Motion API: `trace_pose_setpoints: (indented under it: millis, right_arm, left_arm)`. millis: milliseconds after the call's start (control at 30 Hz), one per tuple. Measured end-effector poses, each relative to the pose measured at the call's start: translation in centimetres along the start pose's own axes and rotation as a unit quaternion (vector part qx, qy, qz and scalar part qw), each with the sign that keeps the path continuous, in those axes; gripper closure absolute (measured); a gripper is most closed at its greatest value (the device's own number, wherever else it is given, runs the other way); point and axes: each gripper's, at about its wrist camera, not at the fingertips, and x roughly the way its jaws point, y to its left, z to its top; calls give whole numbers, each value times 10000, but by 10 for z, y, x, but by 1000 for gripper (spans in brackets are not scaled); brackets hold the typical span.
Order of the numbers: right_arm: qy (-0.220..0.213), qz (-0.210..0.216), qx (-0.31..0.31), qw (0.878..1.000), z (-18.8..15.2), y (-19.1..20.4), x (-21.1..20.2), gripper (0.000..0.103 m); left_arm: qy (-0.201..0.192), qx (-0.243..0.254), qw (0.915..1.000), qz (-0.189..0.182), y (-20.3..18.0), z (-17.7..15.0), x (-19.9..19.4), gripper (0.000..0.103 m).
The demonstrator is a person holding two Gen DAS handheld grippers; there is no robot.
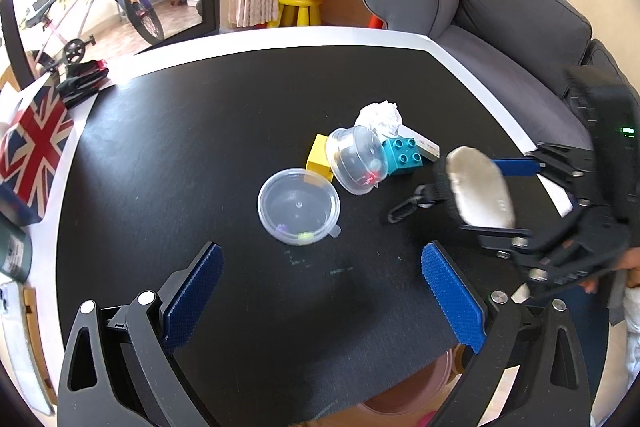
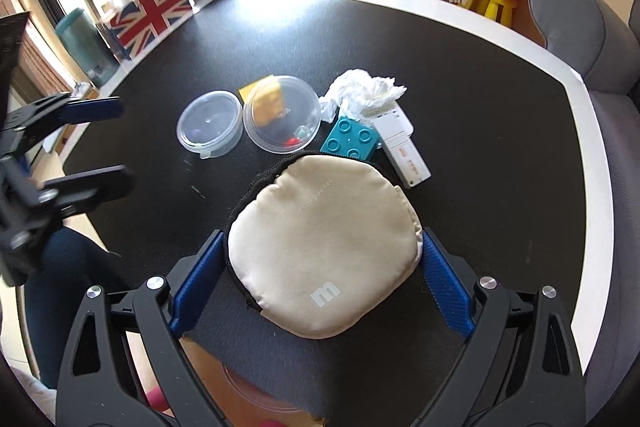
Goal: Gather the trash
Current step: 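Lift the beige pouch with the right gripper while the left gripper grasps the clear lidded tub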
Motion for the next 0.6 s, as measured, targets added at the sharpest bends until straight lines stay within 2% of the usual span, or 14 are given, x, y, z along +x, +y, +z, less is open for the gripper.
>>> trace_pose_setpoints:
  millis: [267, 600]
  right_arm:
    - [-188, 37, 126, 9997, -6, -13, -25, 11]
    - [-244, 31, 186, 9995, -10, -23, -31, 11]
  left_arm:
    - [254, 46, 9996, 74, 5, 14, 31, 8]
    - [573, 23, 9980, 271, 11, 22, 63, 8]
